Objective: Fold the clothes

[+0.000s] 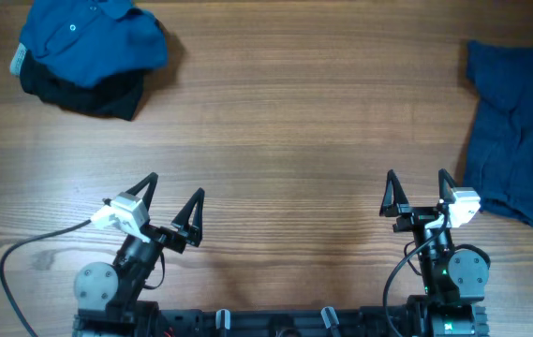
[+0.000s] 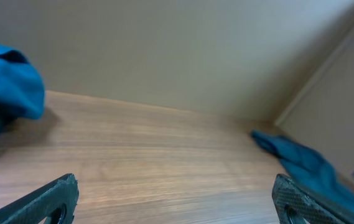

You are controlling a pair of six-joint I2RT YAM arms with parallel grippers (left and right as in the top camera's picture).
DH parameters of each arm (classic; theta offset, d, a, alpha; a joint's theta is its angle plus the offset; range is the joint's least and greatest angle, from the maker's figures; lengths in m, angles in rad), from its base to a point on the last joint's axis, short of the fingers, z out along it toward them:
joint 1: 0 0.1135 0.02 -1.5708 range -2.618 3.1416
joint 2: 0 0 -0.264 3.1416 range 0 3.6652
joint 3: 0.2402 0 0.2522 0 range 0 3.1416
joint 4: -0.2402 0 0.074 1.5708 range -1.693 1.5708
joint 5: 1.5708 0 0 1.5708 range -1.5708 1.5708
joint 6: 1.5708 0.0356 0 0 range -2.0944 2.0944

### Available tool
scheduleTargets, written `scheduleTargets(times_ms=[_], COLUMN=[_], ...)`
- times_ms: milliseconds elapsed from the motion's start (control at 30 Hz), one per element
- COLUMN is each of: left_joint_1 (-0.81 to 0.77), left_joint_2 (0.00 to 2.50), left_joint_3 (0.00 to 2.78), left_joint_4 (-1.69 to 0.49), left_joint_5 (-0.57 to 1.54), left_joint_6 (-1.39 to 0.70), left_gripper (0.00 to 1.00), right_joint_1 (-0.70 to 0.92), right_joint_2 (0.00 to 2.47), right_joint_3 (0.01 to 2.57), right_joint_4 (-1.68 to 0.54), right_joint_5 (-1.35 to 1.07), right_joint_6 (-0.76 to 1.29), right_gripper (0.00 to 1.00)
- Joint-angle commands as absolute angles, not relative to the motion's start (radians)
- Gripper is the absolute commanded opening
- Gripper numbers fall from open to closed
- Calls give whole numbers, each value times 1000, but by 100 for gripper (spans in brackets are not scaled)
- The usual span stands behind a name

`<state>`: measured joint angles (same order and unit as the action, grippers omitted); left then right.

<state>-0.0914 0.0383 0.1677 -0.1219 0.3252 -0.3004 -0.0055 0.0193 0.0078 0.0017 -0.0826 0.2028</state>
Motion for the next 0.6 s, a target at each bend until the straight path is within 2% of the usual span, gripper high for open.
scheduleTargets(times_ms=[0, 267, 567], left_joint_1=[-80, -80, -18], left_joint_2=[2, 2, 2], left_joint_3=[114, 82, 81], left_joint_4=[-108, -82, -86], left_joint_5=[230, 76, 76], left_joint_6=[-265, -258, -212], left_gripper=[100, 100, 100], right_joint_1=[-1, -1, -1], right_joint_2=[7, 7, 7], right_joint_3=[5, 5, 5], right_joint_4=[7, 7, 6], right_joint_5=[-98, -98, -98], right_joint_6=[186, 186, 186], right_gripper=[100, 100, 100])
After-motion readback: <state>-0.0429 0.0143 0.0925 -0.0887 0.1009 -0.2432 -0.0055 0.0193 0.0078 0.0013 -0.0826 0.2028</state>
